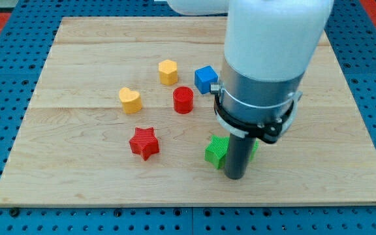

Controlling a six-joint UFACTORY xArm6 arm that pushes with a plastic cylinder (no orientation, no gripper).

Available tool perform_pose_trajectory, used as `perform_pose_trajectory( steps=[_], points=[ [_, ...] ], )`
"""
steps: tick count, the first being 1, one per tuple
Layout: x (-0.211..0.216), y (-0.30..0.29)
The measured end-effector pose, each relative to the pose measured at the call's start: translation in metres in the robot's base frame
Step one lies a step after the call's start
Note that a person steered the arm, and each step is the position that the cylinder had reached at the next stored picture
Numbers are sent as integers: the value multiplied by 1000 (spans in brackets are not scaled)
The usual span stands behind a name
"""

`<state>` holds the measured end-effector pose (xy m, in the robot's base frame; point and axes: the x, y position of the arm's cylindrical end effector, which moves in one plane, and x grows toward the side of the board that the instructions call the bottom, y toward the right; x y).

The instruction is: Move the green circle towards the green star

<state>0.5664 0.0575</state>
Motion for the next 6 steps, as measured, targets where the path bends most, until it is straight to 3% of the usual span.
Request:
perform_pose_trajectory(
  steps=[2,3,4,6],
  points=[
    [-23,-43],
    [26,40],
    [5,70],
    [-35,32]
  ],
)
